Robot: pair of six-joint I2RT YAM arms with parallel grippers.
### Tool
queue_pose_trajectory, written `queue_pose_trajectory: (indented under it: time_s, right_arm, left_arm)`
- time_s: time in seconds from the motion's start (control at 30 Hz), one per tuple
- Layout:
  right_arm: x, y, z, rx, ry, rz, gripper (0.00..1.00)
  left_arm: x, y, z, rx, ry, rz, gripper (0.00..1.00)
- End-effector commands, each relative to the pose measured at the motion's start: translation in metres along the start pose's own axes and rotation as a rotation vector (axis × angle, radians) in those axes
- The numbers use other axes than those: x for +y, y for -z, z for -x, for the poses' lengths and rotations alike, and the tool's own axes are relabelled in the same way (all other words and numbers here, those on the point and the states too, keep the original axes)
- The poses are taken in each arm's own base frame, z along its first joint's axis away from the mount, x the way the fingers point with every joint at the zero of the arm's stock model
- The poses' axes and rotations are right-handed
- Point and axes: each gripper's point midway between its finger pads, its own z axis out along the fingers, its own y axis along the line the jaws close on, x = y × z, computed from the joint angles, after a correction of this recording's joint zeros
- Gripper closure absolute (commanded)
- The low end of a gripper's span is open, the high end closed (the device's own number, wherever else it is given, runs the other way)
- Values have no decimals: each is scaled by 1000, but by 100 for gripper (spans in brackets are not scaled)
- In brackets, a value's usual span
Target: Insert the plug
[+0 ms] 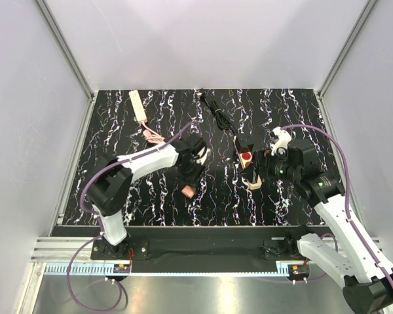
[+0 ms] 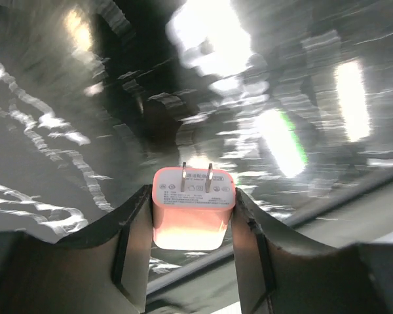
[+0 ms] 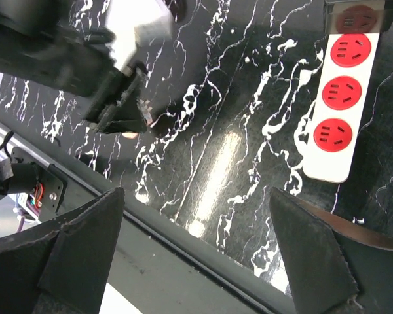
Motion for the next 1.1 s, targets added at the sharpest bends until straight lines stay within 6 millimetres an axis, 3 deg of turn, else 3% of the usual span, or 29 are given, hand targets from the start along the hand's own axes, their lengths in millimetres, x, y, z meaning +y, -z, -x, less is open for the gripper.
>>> queue_pose_trajectory:
  time_s: [0.0, 0.07, 0.1, 0.13, 0.2, 0.27, 0.3, 0.33, 0.4, 0.47, 0.6, 0.8, 0.93, 1.07]
  right_arm:
    - [14, -2, 27, -127, 58, 70, 5]
    - [24, 2, 43, -211, 91, 100, 9]
    - [25, 3, 51, -246, 90, 89, 9]
    - [29, 6, 57, -274, 94, 99, 11]
    - [44, 16, 75, -366, 110, 146, 12]
    - [57, 23, 91, -462, 134, 197, 14]
    - [64, 28, 96, -499, 144, 219, 17]
    - [67, 29, 98, -524, 147, 231, 18]
    - [80, 34, 112, -605, 170, 263, 20]
    - [87, 28, 118, -621, 185, 276, 20]
    - [112, 9, 113, -581, 262, 320, 21]
    - [122, -14, 112, -581, 300, 282, 21]
    - [121, -27, 116, -610, 335, 224, 20]
    - [130, -30, 123, -647, 361, 233, 30]
  left_arm:
    - [-74, 91, 56, -275, 74, -346, 100]
    - [-90, 119, 77, -371, 111, -461, 100]
    - [-101, 132, 78, -366, 176, -544, 100]
    - [-110, 156, 90, -447, 173, -616, 100]
    - [-117, 182, 89, -461, 288, -746, 100]
    - [-121, 212, 105, -569, 318, -883, 100]
    - [-121, 209, 100, -515, 444, -952, 100]
    - [-124, 237, 107, -612, 419, -1044, 100]
    - [-122, 240, 106, -583, 551, -1131, 100]
    - [-121, 251, 111, -624, 576, -1191, 100]
    - [-112, 258, 116, -668, 708, -1234, 100]
    - [-102, 277, 121, -737, 813, -1289, 100]
    - [-103, 278, 122, -720, 850, -1332, 100]
    - [-104, 272, 121, -707, 886, -1345, 100]
